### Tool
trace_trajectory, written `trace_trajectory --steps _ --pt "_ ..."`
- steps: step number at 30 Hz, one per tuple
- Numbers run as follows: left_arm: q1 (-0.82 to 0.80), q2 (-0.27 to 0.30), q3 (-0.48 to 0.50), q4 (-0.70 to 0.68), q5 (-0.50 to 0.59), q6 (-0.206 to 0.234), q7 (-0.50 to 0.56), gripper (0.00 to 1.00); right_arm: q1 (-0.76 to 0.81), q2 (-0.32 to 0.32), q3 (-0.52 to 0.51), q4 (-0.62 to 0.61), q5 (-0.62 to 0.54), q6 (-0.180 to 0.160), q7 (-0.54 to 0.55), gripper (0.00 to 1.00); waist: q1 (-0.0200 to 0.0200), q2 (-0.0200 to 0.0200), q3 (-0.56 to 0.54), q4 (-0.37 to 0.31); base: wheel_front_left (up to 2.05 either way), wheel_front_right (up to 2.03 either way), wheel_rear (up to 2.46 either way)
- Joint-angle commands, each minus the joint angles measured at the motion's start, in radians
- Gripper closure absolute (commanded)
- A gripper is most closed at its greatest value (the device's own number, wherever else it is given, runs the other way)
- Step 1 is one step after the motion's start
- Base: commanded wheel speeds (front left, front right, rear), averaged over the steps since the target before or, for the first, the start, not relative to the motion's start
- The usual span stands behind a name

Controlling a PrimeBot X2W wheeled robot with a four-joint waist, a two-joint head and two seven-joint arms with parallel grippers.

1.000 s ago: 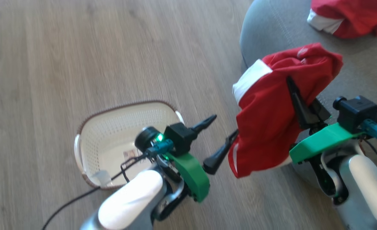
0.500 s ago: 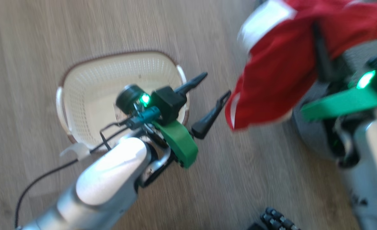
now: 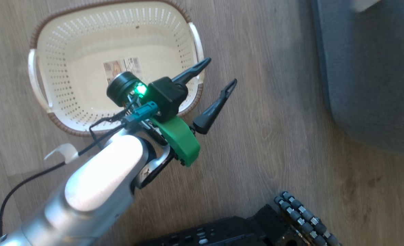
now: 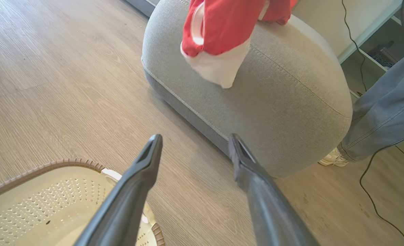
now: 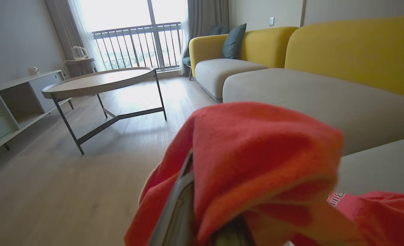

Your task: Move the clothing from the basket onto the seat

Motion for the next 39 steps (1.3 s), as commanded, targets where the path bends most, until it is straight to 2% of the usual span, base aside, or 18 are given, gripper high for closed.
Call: trace_trajectory --steps 1,6,9,13,16,19,23,24,29,30,32,33,39 --pt "-0.017 0.015 0.028 -0.038 -0.003 0.000 -0.010 0.00 -0.055 -0.030 -0.021 -0.018 -0.003 0.007 0.022 1.00 -0.0002 0.0001 0.021 0.011 0.00 0.00 0.00" --pt "-0.003 0.004 0.024 -0.036 -0.016 -0.006 -0.037 0.00 -0.343 -0.109 -0.190 0.108 -0.112 0.007 0.152 1.00 -0.0002 0.0001 0.060 0.075 0.00 0.00 0.00" --pt "0.002 -0.003 0.025 -0.032 -0.023 -0.011 -0.060 0.00 -0.473 -0.194 -0.259 0.158 -0.221 0.007 0.215 1.00 -0.0002 0.0001 0.084 0.120 0.00 0.00 0.00" --pt "0.012 -0.005 0.030 -0.033 -0.035 -0.013 -0.086 0.00 -0.556 -0.279 -0.340 0.176 -0.340 0.007 0.273 1.00 -0.0002 0.0001 0.120 0.160 0.00 0.00 0.00" --pt "0.020 0.003 0.036 -0.047 -0.040 -0.010 -0.093 0.00 -0.540 -0.309 -0.408 0.185 -0.388 0.007 0.290 1.00 -0.0002 0.0001 0.158 0.170 0.00 0.00 0.00" --pt "0.023 0.014 0.041 -0.059 -0.039 -0.003 -0.094 0.00 -0.458 -0.298 -0.497 0.206 -0.415 0.007 0.270 1.00 -0.0002 0.0001 0.191 0.172 0.00 0.00 0.00" --pt "0.031 0.029 0.042 -0.071 -0.036 0.006 -0.091 0.00 -0.307 -0.235 -0.626 0.254 -0.463 0.007 0.206 1.00 -0.0002 0.0001 0.204 0.171 0.00 0.00 0.00" --pt "0.031 0.029 0.042 -0.071 -0.036 0.006 -0.091 0.00 -0.307 -0.235 -0.626 0.254 -0.463 0.007 0.206 1.00 -0.0002 0.0001 0.204 0.171 0.00 0.00 0.00" --pt "0.046 0.050 0.057 -0.085 -0.039 0.030 -0.085 0.00 -0.176 -0.144 -0.719 0.322 -0.520 0.007 0.125 1.00 -0.0002 0.0001 0.195 0.154 0.00 0.00 0.00" --pt "0.050 0.055 0.061 -0.086 -0.041 0.035 -0.084 0.00 -0.159 -0.130 -0.719 0.335 -0.524 0.007 0.109 0.88 -0.0002 0.0001 0.188 0.148 0.00 0.00 0.00" --pt "0.059 0.065 0.066 -0.090 -0.043 0.045 -0.081 0.00 -0.136 -0.111 -0.718 0.358 -0.525 0.007 0.081 0.44 -0.0002 0.0001 0.170 0.134 0.00 0.00 0.00" --pt "0.062 0.069 0.067 -0.094 -0.043 0.048 -0.079 0.00 -0.128 -0.106 -0.714 0.368 -0.523 0.007 0.071 0.00 -0.0002 0.0001 0.161 0.127 0.00 0.00 0.00" --pt "0.065 0.070 0.067 -0.103 -0.049 0.057 -0.075 0.00 -0.050 -0.105 -0.629 0.410 -0.469 0.007 0.041 0.00 -0.0002 0.0001 0.096 0.093 0.00 0.00 0.00"
